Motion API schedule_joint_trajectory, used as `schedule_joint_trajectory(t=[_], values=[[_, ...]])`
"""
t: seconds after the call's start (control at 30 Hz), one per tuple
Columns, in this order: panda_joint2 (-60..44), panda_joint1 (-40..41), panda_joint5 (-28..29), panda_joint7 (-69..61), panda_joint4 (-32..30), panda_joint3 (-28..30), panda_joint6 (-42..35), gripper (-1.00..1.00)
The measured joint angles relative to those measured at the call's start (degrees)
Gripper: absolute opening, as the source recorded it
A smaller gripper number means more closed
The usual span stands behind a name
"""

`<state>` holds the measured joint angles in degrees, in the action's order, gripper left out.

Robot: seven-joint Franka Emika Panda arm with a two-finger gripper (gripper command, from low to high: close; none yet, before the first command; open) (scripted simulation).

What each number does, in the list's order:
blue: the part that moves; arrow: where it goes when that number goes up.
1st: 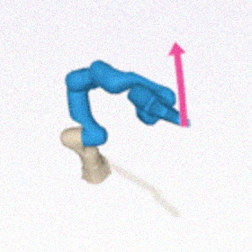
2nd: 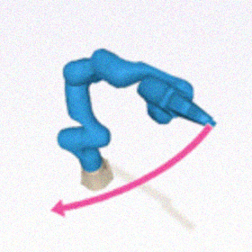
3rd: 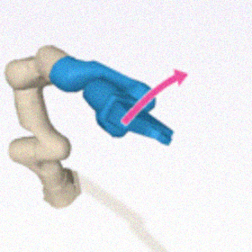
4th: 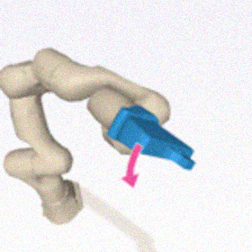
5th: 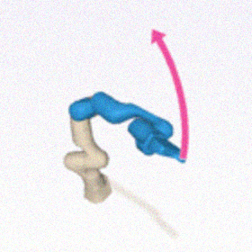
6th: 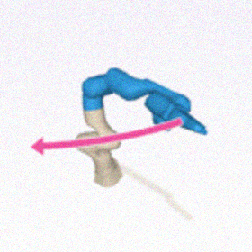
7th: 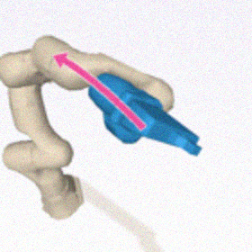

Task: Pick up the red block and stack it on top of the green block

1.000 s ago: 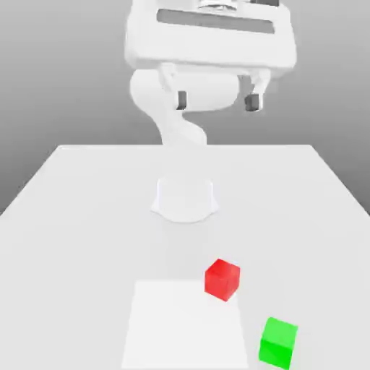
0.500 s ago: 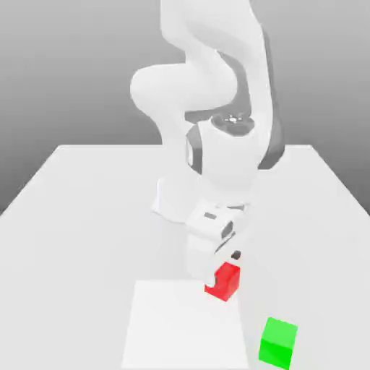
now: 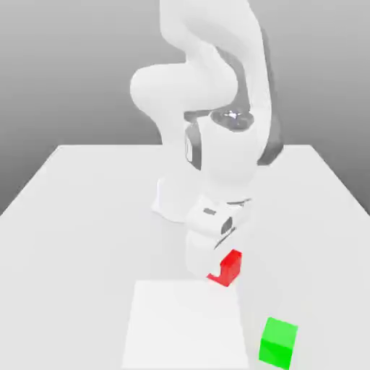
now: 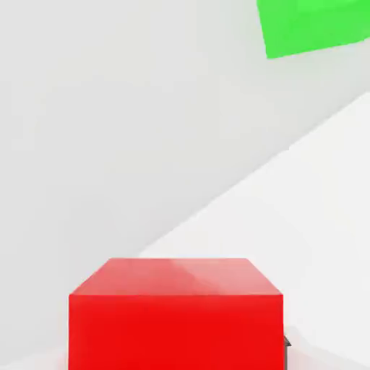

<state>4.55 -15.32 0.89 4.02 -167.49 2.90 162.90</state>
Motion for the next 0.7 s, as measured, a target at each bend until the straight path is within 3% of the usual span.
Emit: schedule_joint_trajectory(t=[0.43,0.57,0.6,0.7], values=[[-11.2,-3.7,-0.8,24.3,25.2,-2.0,-14.0,-1.0],[-18.5,-3.8,-1.3,25.8,27.4,-2.2,-8.8,-1.0],[-20.5,-3.8,-1.3,25.9,27.5,-2.3,-7.0,1.0],[-20.5,-3.8,-1.3,25.9,27.5,-2.3,-7.0,1.0]])
